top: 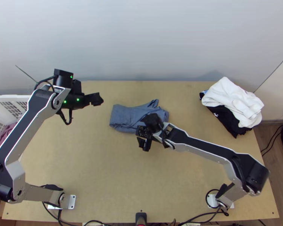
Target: Fold the t-shirt
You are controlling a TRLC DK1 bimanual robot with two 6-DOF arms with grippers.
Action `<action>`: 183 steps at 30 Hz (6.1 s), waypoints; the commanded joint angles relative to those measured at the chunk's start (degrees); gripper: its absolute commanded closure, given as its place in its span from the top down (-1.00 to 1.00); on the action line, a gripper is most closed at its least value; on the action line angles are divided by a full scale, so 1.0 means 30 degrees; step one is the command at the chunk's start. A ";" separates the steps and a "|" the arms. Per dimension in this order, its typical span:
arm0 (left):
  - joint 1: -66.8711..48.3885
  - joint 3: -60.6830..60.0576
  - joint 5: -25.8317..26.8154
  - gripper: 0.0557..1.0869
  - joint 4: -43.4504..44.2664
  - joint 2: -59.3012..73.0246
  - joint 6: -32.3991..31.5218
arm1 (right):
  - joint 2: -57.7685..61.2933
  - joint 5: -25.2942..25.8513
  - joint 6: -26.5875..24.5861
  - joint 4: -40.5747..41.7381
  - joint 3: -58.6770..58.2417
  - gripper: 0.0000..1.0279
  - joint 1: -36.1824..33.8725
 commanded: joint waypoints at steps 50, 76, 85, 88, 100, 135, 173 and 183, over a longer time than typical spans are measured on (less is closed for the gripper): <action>0.0576 -0.3066 0.0239 0.91 0.0519 -0.2443 -0.0019 | -0.0635 0.2859 0.5432 -0.0193 0.6358 -0.94 -0.5297; 0.0898 -0.6259 -0.0112 0.91 0.0285 -0.3908 0.0626 | -0.5997 -0.5784 0.6721 0.0774 0.3662 -0.94 -3.0141; 0.1718 -0.6376 -0.0112 0.91 0.0285 -0.3820 0.0772 | -0.2920 -0.5286 0.6369 0.5374 0.0616 -0.94 -2.8706; 0.2158 -0.6318 -0.0112 0.91 0.0197 -0.3908 0.0919 | -0.2129 -0.3557 0.7160 0.6106 0.0762 -0.94 -2.5834; 0.4326 -0.7050 -0.0054 0.91 -0.0330 -0.4669 0.2149 | -0.1778 -0.0833 0.8654 0.6311 0.0118 -0.94 -2.0092; 0.3037 -0.7109 -0.0054 0.91 -0.0418 -0.4845 0.1241 | -0.0108 -0.2356 1.3547 0.3206 0.2666 0.93 -2.0883; 0.3447 -1.0595 -0.5269 0.91 0.3595 -1.2433 0.2794 | -0.9805 -0.0423 1.2727 -0.2537 -0.0586 0.93 -1.3383; 0.3652 -1.5898 -0.5825 0.91 0.5617 -1.6798 0.2852 | -1.5401 0.0280 1.2727 -0.1804 -0.8203 0.93 -1.1010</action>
